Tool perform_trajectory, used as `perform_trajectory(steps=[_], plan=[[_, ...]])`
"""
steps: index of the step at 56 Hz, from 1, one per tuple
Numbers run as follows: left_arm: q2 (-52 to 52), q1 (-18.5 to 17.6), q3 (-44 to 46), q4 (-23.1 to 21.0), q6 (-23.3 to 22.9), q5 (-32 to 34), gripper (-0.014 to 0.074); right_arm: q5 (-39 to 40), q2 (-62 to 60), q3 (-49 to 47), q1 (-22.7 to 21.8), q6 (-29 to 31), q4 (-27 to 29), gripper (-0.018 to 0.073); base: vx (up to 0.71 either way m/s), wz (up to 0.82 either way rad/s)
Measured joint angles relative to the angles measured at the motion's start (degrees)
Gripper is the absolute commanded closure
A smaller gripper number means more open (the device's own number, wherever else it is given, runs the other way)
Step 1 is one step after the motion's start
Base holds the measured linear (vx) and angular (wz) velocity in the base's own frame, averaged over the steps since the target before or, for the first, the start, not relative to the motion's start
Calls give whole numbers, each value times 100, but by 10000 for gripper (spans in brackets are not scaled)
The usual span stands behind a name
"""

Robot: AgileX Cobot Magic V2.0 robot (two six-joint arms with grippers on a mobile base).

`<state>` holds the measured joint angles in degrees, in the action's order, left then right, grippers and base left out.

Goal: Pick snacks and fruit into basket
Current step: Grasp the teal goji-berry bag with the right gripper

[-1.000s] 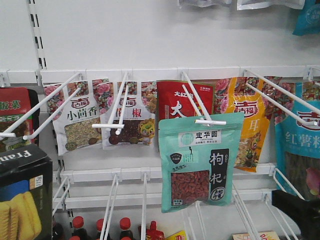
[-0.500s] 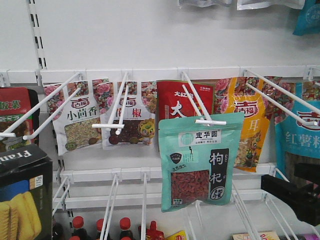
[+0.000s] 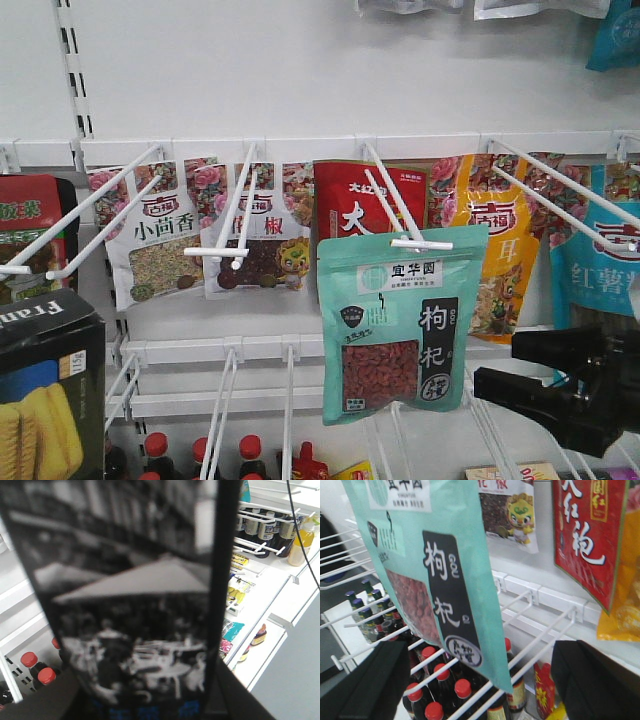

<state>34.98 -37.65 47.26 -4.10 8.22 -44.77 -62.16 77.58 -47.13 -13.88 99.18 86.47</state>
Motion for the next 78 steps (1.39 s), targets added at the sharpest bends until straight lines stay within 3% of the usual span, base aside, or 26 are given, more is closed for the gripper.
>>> perform_trajectory(steps=[17,43,50,60,72,78], plan=[[0,0,0,0,0,0,604,-466,835,-614,101,284,305,-34,0,0],[0,0,0,0,0,-5,604,-468,1689,-1215,1090,616,464,-34,0,0],[0,0,0,0,0,-11,604,-473,1709,-1219,1265,682,490,3,0,0],[0,0,0,0,0,-18,604,-473,1709,-1217,1315,703,502,188,0,0],[0,0,0,0,4,-25,604,-473,1709,-1217,1315,703,490,567,0,0],[0,0,0,0,4,-26,604,-473,1709,-1217,1315,703,461,572,0,0]])
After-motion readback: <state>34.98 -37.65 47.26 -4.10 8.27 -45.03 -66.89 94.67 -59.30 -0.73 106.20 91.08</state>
